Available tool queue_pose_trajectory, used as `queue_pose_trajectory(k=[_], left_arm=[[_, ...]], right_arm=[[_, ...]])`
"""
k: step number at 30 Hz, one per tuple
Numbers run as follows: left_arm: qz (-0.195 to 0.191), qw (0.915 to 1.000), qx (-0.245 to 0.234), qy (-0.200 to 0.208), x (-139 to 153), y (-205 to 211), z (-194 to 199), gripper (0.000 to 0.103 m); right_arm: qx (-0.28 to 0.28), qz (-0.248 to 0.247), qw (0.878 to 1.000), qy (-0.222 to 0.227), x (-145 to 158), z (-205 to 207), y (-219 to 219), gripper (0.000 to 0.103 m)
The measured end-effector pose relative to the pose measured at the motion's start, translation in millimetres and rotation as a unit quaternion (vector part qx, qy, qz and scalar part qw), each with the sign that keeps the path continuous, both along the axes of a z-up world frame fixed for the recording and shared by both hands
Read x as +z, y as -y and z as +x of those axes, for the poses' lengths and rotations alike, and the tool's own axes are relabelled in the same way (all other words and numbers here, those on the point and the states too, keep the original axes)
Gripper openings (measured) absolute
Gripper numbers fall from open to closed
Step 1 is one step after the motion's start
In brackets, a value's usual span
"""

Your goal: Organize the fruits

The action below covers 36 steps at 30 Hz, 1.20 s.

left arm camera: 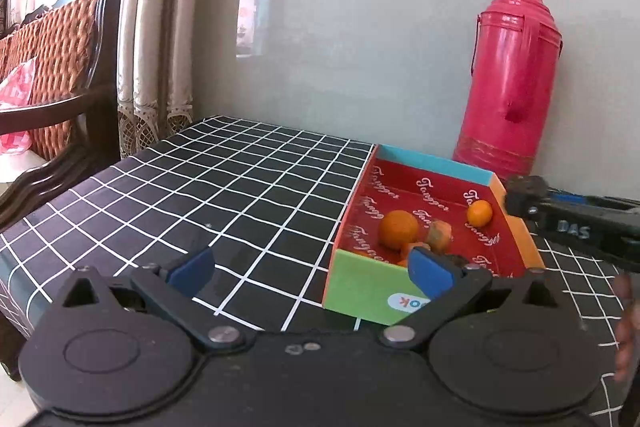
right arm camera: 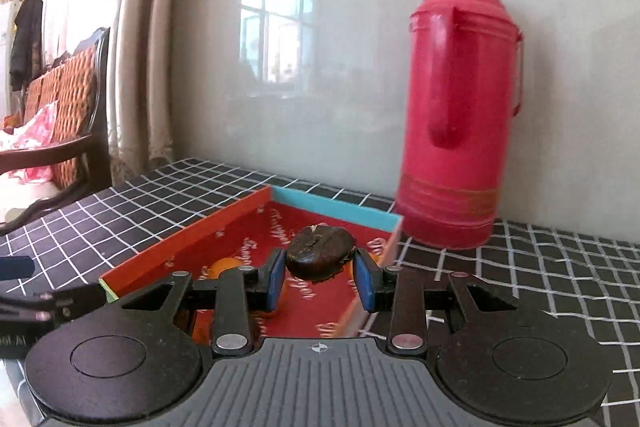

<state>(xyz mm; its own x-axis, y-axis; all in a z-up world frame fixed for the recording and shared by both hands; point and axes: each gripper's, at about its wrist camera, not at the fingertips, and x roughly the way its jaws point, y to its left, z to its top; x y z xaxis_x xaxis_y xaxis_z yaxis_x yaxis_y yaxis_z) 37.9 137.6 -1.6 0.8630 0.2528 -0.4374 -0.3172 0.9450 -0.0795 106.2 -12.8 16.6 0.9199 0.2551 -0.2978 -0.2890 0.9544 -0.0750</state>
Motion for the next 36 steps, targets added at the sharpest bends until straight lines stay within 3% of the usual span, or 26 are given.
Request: queue_pose_trajectory(k=[1,3,4,15,21,27,36], left_arm=[[0.001,1.0000,-0.001,0.001,0,0,0,0.097],[0.003,1.0000,-0.001,-0.002,-1,-1,0,0.097],[0.003,1.0000,-0.003,-0.003,-1,-3,0,0.097],[-0.011,0.9998,-0.011,0.011,7,3,-8,0.097],[0.004,0.9985,-0.040,0.038,34,33,-50,0.097],[0.026,0.9969,-0.061,0.044,41,63,-97,0.097],[0.078,0.9912,-0.075,0.075,41,93,-141,0.097]], right_arm=[[-0.002,-0.004,1.000,-0.001,-3,6,-2,0.038],[-0.008,-0.001,1.000,0.017,-5,3,-3,0.083],[0.000,0.009,1.000,0.020,-4,1,1,0.086],[-0.037,0.058,0.995,0.067,21,-34,40,0.092],[-0.032,0.046,0.995,0.086,32,-111,49,0.094],[-0.047,0.021,0.994,0.092,25,-185,60,0.098],[-0.071,0.029,0.993,0.095,6,-241,75,0.103]])
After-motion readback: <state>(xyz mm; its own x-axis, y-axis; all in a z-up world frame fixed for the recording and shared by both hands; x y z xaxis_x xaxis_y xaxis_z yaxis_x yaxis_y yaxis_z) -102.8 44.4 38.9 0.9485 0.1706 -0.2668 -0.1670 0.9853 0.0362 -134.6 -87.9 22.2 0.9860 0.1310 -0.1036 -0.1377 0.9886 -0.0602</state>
